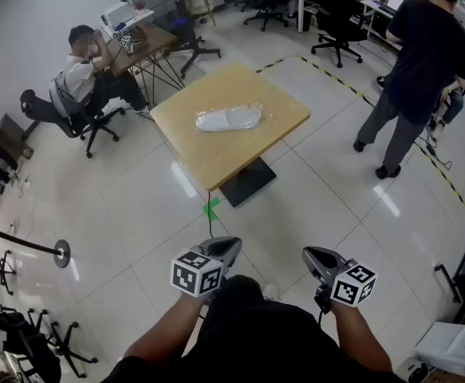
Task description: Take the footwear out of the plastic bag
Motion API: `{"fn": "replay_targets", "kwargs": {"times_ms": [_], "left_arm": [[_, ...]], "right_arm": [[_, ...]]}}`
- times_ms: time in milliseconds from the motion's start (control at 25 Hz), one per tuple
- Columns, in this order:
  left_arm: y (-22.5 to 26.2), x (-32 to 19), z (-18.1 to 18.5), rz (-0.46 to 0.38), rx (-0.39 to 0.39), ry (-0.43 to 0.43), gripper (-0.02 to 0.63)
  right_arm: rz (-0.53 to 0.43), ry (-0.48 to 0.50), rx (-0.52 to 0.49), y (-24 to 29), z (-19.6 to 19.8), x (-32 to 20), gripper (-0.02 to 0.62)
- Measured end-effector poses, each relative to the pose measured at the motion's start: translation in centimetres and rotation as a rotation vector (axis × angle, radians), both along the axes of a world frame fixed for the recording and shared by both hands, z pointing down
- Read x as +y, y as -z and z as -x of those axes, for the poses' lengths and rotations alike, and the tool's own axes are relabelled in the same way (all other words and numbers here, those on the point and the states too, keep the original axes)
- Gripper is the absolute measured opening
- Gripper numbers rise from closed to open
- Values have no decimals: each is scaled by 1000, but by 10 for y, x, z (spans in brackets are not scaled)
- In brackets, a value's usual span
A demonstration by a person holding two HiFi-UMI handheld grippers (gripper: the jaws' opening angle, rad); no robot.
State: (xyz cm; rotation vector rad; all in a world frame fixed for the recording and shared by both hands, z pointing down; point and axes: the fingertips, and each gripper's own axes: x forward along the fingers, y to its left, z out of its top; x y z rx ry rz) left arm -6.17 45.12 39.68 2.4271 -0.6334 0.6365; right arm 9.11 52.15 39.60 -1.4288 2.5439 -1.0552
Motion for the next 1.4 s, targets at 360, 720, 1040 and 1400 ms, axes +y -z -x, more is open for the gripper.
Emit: {"fn": "replay_targets", "kwargs": {"times_ms": [360, 720, 1040, 1400], "left_arm": [[-29, -67, 1, -25, -37, 37, 6], [-49, -226, 31, -58, -30, 123, 6], [-99, -414, 83, 32, -114, 242, 8], [-169, -511, 103, 264, 4, 408, 69]], "right_arm": [[67, -15, 11, -39, -20, -34, 2], [78, 43, 99, -38, -6, -192, 2], [125, 69, 204, -31, 0, -347, 2], [115, 89, 279, -44, 9, -466, 3]]}}
